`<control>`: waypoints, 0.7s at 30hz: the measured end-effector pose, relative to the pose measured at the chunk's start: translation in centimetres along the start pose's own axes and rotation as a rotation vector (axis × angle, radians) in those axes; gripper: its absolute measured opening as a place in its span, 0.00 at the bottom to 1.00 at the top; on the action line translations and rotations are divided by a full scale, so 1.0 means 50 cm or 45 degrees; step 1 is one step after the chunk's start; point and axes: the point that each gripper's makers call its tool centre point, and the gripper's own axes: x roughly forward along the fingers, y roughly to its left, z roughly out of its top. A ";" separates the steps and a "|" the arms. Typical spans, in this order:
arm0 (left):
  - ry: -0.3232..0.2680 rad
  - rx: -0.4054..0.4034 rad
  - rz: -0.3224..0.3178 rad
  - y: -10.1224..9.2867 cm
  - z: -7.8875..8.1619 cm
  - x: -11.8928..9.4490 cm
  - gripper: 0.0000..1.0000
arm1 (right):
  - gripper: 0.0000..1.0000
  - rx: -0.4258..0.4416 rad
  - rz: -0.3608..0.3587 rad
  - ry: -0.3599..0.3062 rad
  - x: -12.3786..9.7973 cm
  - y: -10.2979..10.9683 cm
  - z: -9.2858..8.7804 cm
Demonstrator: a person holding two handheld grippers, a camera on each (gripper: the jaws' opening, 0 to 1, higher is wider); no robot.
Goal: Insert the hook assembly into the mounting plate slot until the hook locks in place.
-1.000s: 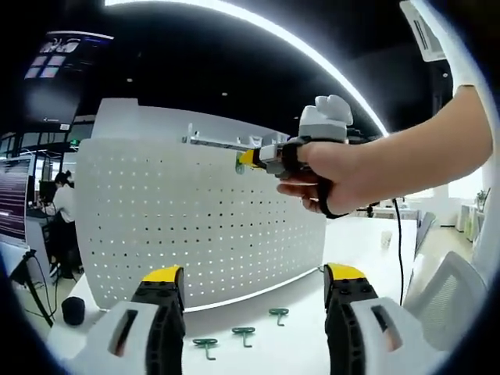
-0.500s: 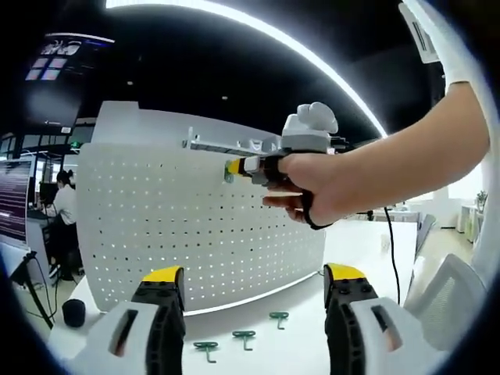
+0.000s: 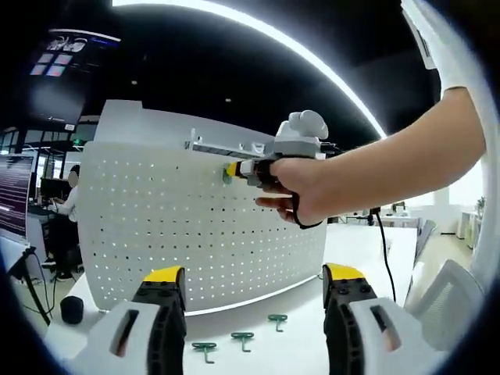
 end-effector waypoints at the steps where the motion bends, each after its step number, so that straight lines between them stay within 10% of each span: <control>1: -0.003 -0.004 -0.002 -0.001 0.001 0.000 0.73 | 0.01 0.018 -0.002 0.000 0.000 -0.001 -0.002; 21: 0.004 -0.007 0.016 0.008 -0.004 -0.001 0.72 | 0.01 0.026 -0.039 0.040 0.008 -0.002 -0.027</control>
